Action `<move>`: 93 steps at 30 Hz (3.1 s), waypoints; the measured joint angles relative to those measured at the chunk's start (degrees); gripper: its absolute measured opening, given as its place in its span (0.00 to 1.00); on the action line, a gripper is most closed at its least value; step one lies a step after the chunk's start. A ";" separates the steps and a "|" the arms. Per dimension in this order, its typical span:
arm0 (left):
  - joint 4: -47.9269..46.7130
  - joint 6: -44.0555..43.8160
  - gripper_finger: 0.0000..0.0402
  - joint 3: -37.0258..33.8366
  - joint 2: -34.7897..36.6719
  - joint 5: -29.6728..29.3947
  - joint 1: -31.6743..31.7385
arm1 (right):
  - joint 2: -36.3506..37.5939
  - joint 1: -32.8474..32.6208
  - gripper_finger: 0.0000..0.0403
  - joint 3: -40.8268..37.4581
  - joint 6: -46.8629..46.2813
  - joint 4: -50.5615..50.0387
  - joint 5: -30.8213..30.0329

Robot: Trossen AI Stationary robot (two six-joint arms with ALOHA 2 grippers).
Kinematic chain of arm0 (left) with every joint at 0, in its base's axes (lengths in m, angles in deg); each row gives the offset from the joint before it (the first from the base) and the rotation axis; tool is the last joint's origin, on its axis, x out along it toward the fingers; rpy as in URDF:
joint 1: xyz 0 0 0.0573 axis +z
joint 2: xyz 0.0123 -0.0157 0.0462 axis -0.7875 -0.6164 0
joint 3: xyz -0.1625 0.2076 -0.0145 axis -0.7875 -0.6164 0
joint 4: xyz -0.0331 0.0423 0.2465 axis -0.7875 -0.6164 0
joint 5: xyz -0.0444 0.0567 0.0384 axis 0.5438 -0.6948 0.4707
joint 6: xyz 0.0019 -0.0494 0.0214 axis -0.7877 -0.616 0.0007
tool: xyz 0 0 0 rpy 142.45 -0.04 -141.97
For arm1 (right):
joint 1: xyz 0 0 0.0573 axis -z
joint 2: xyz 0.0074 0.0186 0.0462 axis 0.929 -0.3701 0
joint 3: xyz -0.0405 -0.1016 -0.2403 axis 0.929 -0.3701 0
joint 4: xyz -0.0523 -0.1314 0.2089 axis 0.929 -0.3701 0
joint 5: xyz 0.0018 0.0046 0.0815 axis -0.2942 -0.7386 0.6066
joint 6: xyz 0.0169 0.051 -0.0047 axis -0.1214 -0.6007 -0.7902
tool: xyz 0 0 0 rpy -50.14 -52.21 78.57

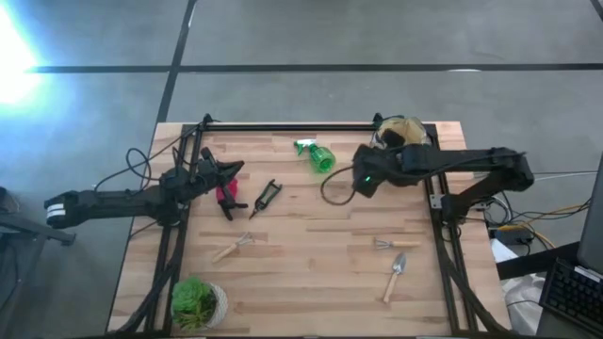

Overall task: Pick & Place Garden tools in Gardening bag
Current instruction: Put the right shear scissors into the gardening bag

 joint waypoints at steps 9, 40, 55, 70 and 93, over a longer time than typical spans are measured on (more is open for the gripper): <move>-0.09 0.00 0.04 0.00 -0.02 0.00 0.00 | 8.14 8.83 0.05 -0.75 10.38 5.08 0.05; -0.05 0.00 0.04 0.00 -0.02 0.00 0.02 | 21.32 31.83 0.05 -27.03 37.15 44.02 0.61; -0.05 0.00 0.04 0.00 -0.02 0.02 0.02 | 22.96 35.85 0.04 -36.54 46.89 54.18 8.17; -0.07 0.00 0.04 0.00 -0.02 0.02 0.00 | 23.08 36.75 0.04 -42.65 47.43 60.67 9.70; -0.09 0.00 0.04 -0.01 -0.02 0.02 0.02 | 22.98 40.31 0.04 -47.50 41.91 59.87 14.97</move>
